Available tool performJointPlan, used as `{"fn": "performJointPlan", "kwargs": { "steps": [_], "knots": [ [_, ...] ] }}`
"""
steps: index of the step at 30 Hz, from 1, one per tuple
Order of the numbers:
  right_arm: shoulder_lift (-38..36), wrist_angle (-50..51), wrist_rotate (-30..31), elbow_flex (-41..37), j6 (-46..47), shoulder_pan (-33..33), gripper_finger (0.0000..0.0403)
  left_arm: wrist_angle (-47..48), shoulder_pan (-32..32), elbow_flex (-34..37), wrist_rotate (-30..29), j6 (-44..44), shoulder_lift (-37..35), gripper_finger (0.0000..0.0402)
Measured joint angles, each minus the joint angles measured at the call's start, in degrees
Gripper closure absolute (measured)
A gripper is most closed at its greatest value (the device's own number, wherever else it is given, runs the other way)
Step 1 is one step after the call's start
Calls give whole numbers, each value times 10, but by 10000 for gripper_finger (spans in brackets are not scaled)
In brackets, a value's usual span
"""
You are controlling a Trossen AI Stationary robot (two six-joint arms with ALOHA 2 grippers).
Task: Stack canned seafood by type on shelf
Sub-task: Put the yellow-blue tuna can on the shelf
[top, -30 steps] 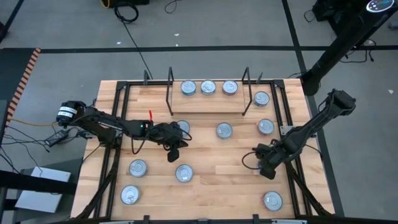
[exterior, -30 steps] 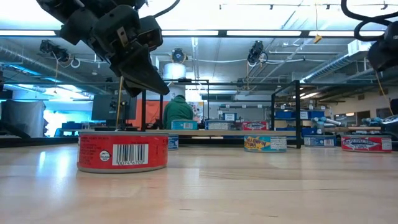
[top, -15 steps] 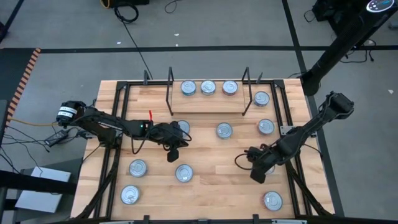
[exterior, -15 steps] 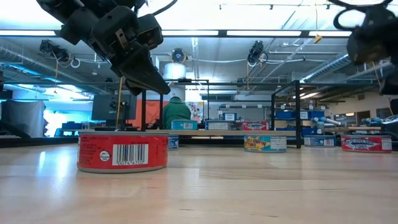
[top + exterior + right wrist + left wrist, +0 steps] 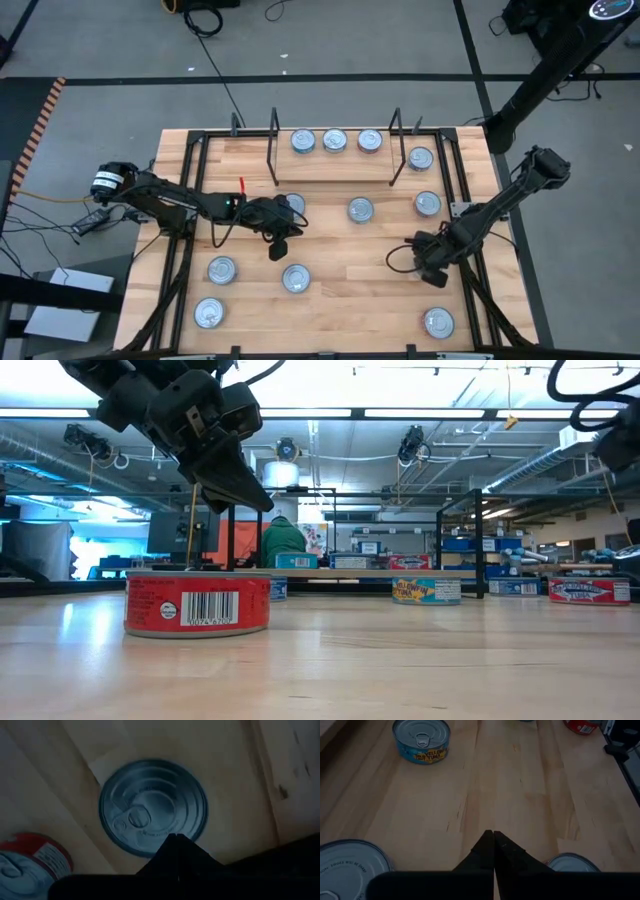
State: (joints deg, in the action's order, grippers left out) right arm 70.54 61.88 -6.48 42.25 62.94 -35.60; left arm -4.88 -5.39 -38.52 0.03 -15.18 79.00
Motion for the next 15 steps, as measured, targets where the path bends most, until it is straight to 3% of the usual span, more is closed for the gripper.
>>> {"fn": "performJointPlan", "kwargs": {
  "steps": [15],
  "knots": [
    [52, -178, 15, -32, -17, 16, 398, 0, 0, 0, -17, 0, 0, 400]
  ]
}}
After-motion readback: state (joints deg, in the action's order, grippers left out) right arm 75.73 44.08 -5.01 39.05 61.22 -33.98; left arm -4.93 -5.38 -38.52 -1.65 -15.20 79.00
